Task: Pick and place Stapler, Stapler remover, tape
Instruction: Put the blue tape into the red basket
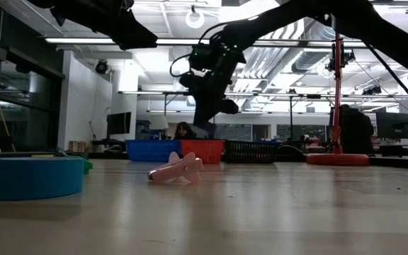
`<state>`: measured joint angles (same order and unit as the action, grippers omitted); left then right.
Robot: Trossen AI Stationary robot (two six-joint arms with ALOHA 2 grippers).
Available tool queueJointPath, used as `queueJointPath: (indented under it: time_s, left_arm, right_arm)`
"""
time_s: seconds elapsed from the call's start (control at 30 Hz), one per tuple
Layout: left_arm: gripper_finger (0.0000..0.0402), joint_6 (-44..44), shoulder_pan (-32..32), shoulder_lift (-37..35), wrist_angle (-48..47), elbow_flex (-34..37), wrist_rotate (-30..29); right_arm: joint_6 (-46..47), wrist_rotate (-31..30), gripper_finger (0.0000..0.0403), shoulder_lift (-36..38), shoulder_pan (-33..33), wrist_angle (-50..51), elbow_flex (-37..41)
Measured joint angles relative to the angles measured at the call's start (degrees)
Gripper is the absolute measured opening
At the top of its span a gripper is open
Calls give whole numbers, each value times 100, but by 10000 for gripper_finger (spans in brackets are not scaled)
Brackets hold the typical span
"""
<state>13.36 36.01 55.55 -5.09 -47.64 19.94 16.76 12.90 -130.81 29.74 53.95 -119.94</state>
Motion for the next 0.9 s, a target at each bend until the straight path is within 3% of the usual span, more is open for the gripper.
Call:
queueJointPath:
  time_s: [0.53, 0.9]
  left_arm:
    - [220, -51, 0, 0, -141, 0, -15]
    - [220, -168, 0, 0, -135, 0, -11]
  right_arm:
    - [443, -352, 34, -253, -27, -269, 16]
    - [625, -307, 34, -249, -52, -730, 540]
